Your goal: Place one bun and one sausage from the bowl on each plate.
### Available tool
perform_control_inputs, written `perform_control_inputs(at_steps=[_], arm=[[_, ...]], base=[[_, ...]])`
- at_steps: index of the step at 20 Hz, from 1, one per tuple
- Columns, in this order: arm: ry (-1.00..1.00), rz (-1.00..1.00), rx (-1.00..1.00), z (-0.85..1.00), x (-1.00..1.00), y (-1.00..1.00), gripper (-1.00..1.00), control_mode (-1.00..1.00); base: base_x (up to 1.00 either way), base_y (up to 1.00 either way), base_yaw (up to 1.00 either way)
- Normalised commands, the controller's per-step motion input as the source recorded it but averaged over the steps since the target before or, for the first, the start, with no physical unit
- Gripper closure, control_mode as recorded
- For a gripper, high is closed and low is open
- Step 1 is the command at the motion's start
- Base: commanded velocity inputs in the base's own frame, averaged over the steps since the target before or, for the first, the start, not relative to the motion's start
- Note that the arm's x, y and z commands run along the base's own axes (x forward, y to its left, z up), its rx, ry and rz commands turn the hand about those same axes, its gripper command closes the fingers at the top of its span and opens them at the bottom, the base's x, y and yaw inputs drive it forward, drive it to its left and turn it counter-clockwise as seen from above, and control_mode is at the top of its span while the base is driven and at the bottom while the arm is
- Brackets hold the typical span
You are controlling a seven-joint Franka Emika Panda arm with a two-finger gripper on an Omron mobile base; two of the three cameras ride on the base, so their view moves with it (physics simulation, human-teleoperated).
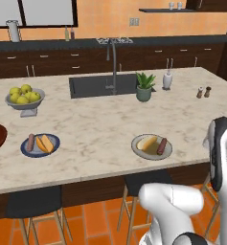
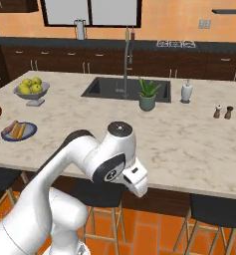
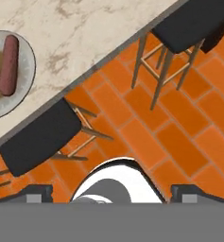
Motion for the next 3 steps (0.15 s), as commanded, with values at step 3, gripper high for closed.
perform_control_inputs(at_steps=[3], arm=[[0.1, -0.03, -0.06, 0.0, -1.0, -0.1, -1.0, -1.0]], base=[[0.0, 0.0, 0.0]])
